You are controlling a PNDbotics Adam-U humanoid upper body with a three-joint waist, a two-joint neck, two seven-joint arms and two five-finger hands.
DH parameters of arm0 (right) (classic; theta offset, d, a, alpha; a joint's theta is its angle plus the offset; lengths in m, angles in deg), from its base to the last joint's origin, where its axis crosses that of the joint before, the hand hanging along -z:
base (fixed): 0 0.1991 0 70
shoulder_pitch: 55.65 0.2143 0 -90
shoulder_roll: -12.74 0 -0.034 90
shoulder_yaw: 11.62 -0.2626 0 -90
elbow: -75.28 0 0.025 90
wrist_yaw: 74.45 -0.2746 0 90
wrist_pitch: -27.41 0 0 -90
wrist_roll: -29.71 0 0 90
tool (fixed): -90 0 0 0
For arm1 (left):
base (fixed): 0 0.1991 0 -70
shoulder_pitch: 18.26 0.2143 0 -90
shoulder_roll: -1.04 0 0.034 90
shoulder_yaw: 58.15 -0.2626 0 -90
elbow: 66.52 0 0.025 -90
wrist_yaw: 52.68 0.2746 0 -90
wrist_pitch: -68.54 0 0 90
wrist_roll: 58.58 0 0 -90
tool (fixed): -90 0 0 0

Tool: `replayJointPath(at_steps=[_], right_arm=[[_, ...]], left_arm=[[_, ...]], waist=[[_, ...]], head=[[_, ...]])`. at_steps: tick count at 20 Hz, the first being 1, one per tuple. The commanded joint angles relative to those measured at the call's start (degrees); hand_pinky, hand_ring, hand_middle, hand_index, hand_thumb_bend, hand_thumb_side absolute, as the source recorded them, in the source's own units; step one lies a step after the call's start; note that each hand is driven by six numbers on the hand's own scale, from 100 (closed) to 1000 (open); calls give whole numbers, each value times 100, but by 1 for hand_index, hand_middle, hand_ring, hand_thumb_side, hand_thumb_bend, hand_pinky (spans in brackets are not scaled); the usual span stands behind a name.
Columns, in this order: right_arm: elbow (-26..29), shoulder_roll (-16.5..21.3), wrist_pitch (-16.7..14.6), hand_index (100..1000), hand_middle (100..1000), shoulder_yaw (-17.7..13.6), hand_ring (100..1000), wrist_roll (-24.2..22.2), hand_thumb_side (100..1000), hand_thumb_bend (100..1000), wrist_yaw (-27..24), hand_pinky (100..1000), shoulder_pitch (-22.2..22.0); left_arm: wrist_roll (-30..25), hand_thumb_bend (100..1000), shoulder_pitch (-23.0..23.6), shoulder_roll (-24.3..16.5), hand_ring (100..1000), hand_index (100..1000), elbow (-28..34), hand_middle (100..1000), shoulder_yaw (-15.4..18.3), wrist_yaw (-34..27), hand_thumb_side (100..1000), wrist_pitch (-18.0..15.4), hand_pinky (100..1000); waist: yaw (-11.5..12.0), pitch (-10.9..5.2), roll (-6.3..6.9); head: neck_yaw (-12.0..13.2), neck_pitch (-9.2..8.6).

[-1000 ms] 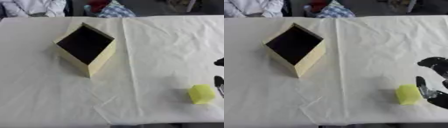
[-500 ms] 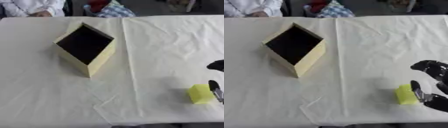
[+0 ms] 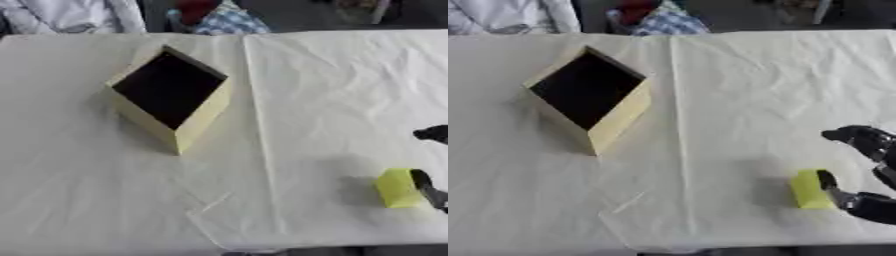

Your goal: Pick up objects on the table and place them in the box.

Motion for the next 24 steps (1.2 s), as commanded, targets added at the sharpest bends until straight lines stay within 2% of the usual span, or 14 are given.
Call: replayJointPath(at_steps=[1, 4, 5, 7, 14, 20, 24], right_arm=[[86, 270, 83, 895, 755, -128, 857, -268, 380, 283, -283, 789, -23], [86, 329, 128, 898, 763, -141, 856, -518, 245, 362, -295, 799, -25], [86, 341, 122, 900, 763, -139, 855, -586, 226, 370, -283, 801, -23], [86, 355, 106, 912, 775, -139, 867, -699, 100, 410, -260, 815, -27], [86, 418, 72, 932, 780, -168, 864, -736, 100, 438, -364, 818, -87], [86, 597, 2, 933, 796, -123, 883, -1173, 100, 450, -347, 843, -204], [86, 646, -25, 933, 784, -121, 875, -1344, 100, 424, -507, 832, -191]], left_arm=[[-8, 100, -43, -121, 786, 698, 108, 844, 5, 18, 745, 13, 719], [-9, 100, -46, -120, 786, 698, 108, 844, 4, 20, 745, 18, 719], [-9, 100, -47, -120, 786, 698, 108, 844, 5, 20, 744, 19, 719], [-8, 100, -48, -119, 786, 698, 108, 844, 5, 19, 743, 21, 719], [-23, 100, -37, -126, 786, 699, 108, 845, 5, 29, 743, 37, 719], [-52, 100, -23, -140, 787, 700, 108, 845, 10, 46, 737, 39, 719], [-61, 100, -20, -142, 786, 699, 108, 843, 10, 53, 734, 46, 719]], waist=[[8, -38, -19], [15, -35, -23], [17, -36, -24], [20, -38, -25], [8, -44, -34], [-15, -48, -49], [-16, -47, -53]], head=[[-7, 1], [-7, 1], [-7, 0], [-9, -3], [-12, 2], [-10, 17], [-11, 15]])
